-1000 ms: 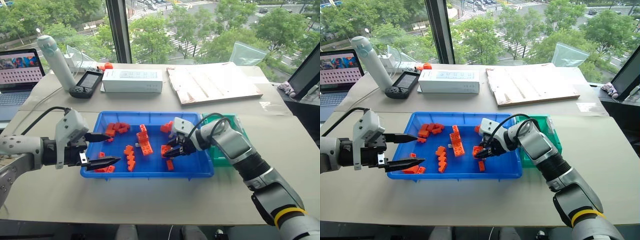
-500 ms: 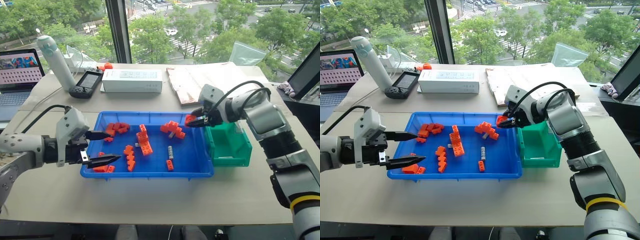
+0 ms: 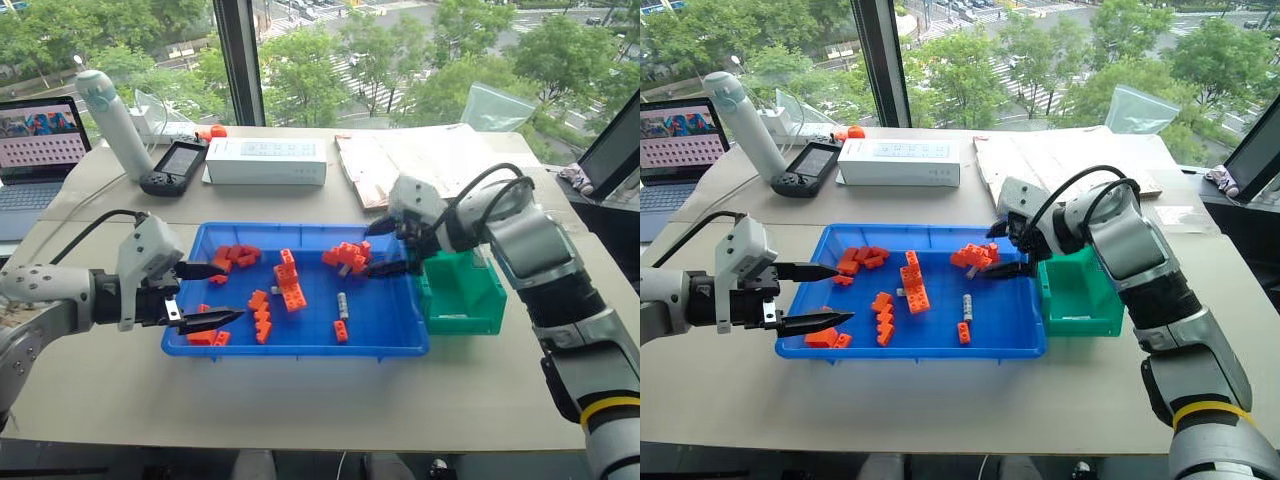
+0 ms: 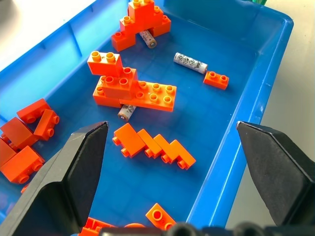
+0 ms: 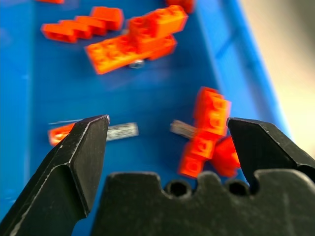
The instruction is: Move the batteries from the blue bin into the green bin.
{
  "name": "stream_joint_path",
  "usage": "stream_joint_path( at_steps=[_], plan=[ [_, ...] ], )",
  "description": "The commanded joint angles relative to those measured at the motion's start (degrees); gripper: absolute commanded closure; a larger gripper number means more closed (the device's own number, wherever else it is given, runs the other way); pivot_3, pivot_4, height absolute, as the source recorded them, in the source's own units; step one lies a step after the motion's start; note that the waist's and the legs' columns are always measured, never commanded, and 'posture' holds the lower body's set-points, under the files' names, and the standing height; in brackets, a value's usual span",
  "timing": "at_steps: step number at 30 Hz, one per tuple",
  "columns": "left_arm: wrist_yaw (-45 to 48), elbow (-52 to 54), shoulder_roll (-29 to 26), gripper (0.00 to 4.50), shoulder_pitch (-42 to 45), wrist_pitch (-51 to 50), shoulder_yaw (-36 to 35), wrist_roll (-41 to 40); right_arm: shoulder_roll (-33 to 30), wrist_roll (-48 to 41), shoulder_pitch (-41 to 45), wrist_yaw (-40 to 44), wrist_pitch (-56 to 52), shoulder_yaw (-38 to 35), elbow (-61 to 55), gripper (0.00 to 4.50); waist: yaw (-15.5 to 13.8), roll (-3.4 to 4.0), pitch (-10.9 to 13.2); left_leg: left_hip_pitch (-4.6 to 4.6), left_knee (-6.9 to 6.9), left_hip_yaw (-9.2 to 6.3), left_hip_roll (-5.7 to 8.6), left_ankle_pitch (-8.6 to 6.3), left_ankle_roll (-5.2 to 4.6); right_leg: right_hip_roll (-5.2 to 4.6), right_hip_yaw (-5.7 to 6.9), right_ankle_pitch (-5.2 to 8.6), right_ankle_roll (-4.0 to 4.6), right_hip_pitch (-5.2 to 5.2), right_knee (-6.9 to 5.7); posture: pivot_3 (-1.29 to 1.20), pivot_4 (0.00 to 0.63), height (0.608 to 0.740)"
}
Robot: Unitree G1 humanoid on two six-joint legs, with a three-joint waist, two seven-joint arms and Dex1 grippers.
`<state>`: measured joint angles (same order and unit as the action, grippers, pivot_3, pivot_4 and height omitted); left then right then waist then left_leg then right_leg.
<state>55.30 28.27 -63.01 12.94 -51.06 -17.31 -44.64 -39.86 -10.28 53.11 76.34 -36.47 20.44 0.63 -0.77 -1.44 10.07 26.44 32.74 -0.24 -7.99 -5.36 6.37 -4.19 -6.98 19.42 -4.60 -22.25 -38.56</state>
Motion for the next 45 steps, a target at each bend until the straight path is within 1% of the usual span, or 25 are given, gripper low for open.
stream_joint_path(
  at_steps=[1, 4, 11, 18, 22, 24, 25, 26, 28, 36, 41, 43, 45],
  plan=[
    [0.49, 0.50, -0.77, 0.00, 0.63, 1.01, -1.35, -0.08, 0.05, 1.35, -1.97, 0.80, 2.36, 2.65, -2.86, 0.04, 0.04, 0.00, 0.00, 0.00, 0.01, 0.00, 0.00, 0.00, 0.00, 0.00, 0.01, 0.00, 0.00, 0.00, -0.01, 0.00, 0.150, 0.732],
    [0.42, 0.80, -0.78, 0.00, 0.57, 0.82, -1.47, -0.24, 1.98, 3.46, -2.77, -0.09, 6.31, 4.78, 0.35, 0.04, 0.07, 0.00, 0.00, 0.00, 0.02, 0.00, 0.00, 0.00, 0.00, 0.00, 0.01, 0.00, 0.00, 0.00, -0.03, 0.00, 0.150, 0.732],
    [-0.18, 1.96, -0.88, 0.00, -0.43, 0.01, -2.70, -0.80, 7.59, 7.67, -1.81, -1.79, 15.00, 6.79, 11.62, 0.04, 0.07, -0.01, -0.01, 0.00, 0.01, 0.00, 0.00, 0.00, 0.00, 0.00, 0.01, 0.00, 0.00, -0.01, -0.04, 0.00, 0.150, 0.732],
    [-1.01, 3.40, -0.88, 0.00, -2.04, -1.06, -4.60, -1.76, 10.02, 9.95, -0.91, -1.71, 18.92, 6.78, 17.79, 0.04, 0.06, -0.01, -0.01, -0.01, 0.01, 0.00, 0.00, 0.00, 0.00, 0.00, 0.01, 0.00, 0.00, 0.01, -0.04, 0.00, 0.150, 0.732],
    [-1.65, 4.02, -0.67, 0.00, -2.37, -1.67, -5.13, -2.21, 10.83, 10.03, -0.73, -1.16, 19.11, 6.72, 19.62, 0.04, 0.04, -0.01, -0.01, -0.01, 0.01, 0.00, 0.00, 0.00, 0.00, 0.00, 0.02, 0.00, 0.00, 0.02, -0.04, 0.00, 0.150, 0.732],
    [-1.88, 4.15, -0.67, 0.00, -2.42, -1.81, -5.24, -2.32, 11.33, 10.03, -0.72, -1.42, 18.72, 6.46, 20.40, 0.54, 0.06, -0.01, -0.01, -0.02, 0.01, 0.00, 0.00, 0.00, 0.00, 0.00, 0.02, 0.00, 0.00, 0.03, -0.04, 0.00, 0.150, 0.732],
    [-1.98, 4.18, -0.67, 0.00, -2.44, -1.85, -5.27, -2.39, 11.49, 10.07, -0.73, -1.47, 18.60, 6.36, 20.62, 0.67, 0.07, -0.02, -0.01, -0.02, 0.02, 0.00, 0.00, 0.00, 0.00, 0.00, 0.02, 0.00, 0.00, 0.03, -0.04, 0.00, 0.150, 0.732],
    [-2.11, 4.20, -0.66, 0.00, -2.43, -1.87, -5.29, -2.48, 11.55, 10.18, -0.83, -1.41, 18.45, 6.32, 20.85, 1.07, 0.07, -0.02, -0.01, -0.02, 0.01, 0.00, 0.00, 0.00, 0.00, 0.01, 0.02, 0.00, 0.00, 0.03, -0.05, 0.00, 0.150, 0.732],
    [-2.30, 4.22, -0.68, 0.00, -2.49, -1.77, -5.22, -2.53, 11.57, 10.33, -1.01, -1.27, 18.05, 6.22, 21.05, 1.63, 0.03, -0.02, -0.01, -0.02, 0.01, 0.00, 0.00, 0.00, 0.00, 0.00, 0.02, 0.00, 0.00, 0.03, -0.05, 0.00, 0.150, 0.732],
    [-2.58, 3.90, -0.63, 0.00, -2.06, -1.25, -4.39, -2.63, 11.52, 9.25, -0.89, -1.17, 16.47, 4.46, 19.56, 4.39, 0.04, -0.01, -0.01, -0.02, 0.02, 0.00, 0.00, 0.00, 0.00, 0.00, 0.02, 0.00, 0.00, 0.04, -0.06, 0.00, 0.150, 0.732],
    [-2.45, 3.63, -0.73, 0.00, -1.95, -1.12, -4.22, -2.68, 9.94, 6.86, 0.31, 0.67, 12.67, 2.16, 15.45, 4.39, 0.00, -0.01, -0.01, -0.02, 0.02, 0.00, 0.00, 0.00, 0.00, 0.00, 0.01, 0.00, 0.00, 0.02, -0.06, 0.00, 0.150, 0.732],
    [-2.31, 3.39, -0.73, 0.00, -1.91, -0.96, -4.10, -2.56, 8.19, 5.55, 1.35, 2.19, 9.67, 0.62, 13.45, 4.39, 0.01, -0.01, -0.01, -0.01, 0.02, 0.00, 0.00, 0.00, 0.00, 0.00, 0.02, 0.00, 0.00, 0.02, -0.06, 0.00, 0.150, 0.732],
    [-2.23, 3.28, -0.71, 0.00, -1.91, -0.83, -4.01, -2.48, 6.67, 5.20, 1.66, 3.14, 8.30, 0.13, 11.93, 3.86, 0.00, -0.01, -0.01, -0.01, 0.01, 0.00, 0.00, 0.00, 0.00, 0.00, 0.01, 0.00, 0.00, 0.02, -0.06, 0.00, 0.150, 0.732]
  ],
)
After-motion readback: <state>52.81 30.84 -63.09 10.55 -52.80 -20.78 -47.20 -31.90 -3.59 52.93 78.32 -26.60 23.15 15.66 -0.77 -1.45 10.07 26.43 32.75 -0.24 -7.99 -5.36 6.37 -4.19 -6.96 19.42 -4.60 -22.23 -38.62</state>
